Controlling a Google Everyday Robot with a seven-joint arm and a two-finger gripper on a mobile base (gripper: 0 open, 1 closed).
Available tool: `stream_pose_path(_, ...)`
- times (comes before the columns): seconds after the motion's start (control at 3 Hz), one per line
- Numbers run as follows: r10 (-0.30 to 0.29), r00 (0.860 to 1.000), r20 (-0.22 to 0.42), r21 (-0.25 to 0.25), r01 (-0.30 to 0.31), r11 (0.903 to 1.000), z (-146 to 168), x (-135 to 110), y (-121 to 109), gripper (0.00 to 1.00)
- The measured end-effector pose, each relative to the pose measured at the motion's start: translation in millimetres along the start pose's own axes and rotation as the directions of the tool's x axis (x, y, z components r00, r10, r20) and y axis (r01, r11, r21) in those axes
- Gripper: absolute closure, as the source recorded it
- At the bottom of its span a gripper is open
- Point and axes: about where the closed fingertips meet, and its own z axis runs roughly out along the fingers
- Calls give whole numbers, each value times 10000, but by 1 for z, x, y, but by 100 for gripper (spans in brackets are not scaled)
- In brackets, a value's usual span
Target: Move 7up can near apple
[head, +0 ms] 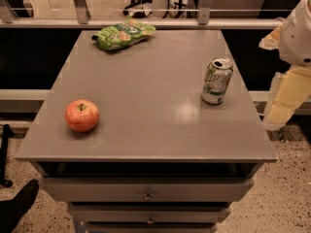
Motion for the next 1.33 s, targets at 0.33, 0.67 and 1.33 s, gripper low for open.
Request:
stream_pose_path(0.33, 50, 10000, 47, -1, -50, 10000, 2, 0, -1, 0)
stream_pose_path(0.67, 817, 9938, 748, -110, -811, 9966, 29, 4, -14, 0)
stream_pose_path(1.33, 3256, 8825, 3395, -827, -3168, 9449, 102, 12, -71, 0)
